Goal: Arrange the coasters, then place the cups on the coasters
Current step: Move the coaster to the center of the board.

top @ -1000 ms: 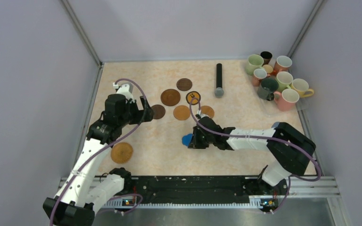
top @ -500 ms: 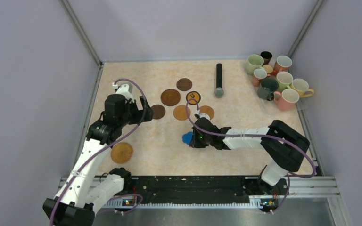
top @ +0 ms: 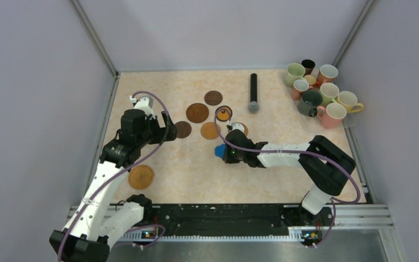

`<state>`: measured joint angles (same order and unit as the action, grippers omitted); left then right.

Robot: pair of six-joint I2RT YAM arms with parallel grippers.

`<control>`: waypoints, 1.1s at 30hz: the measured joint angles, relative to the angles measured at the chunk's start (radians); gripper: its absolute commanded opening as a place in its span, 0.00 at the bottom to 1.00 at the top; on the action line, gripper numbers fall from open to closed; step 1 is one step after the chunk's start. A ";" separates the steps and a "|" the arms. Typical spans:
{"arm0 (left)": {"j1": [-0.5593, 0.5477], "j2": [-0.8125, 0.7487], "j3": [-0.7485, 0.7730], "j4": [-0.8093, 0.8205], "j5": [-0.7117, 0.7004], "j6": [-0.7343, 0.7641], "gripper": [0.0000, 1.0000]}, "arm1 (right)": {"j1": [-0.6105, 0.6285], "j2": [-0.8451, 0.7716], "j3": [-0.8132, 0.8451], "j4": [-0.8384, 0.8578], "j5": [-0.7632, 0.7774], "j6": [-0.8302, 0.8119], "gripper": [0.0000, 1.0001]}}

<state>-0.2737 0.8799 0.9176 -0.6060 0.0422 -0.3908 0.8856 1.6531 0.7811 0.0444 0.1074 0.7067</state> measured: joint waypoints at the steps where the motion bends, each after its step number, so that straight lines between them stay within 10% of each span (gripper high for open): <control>1: 0.000 0.000 0.000 0.000 0.000 0.000 0.99 | -0.006 0.002 0.001 0.002 -0.001 -0.006 0.00; 26: 0.000 0.009 -0.002 -0.016 -0.223 -0.068 0.97 | -0.043 0.022 0.027 0.014 -0.092 -0.094 0.00; 29: 0.000 0.023 -0.003 -0.030 -0.297 -0.115 0.90 | -0.043 -0.026 0.027 -0.009 -0.109 -0.097 0.03; 33: 0.000 0.050 -0.003 -0.089 -0.398 -0.212 0.52 | -0.043 -0.156 0.011 -0.001 -0.115 -0.092 0.07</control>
<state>-0.2737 0.9298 0.9142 -0.6949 -0.3557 -0.6033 0.8425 1.4971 0.7925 0.0437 -0.0078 0.6144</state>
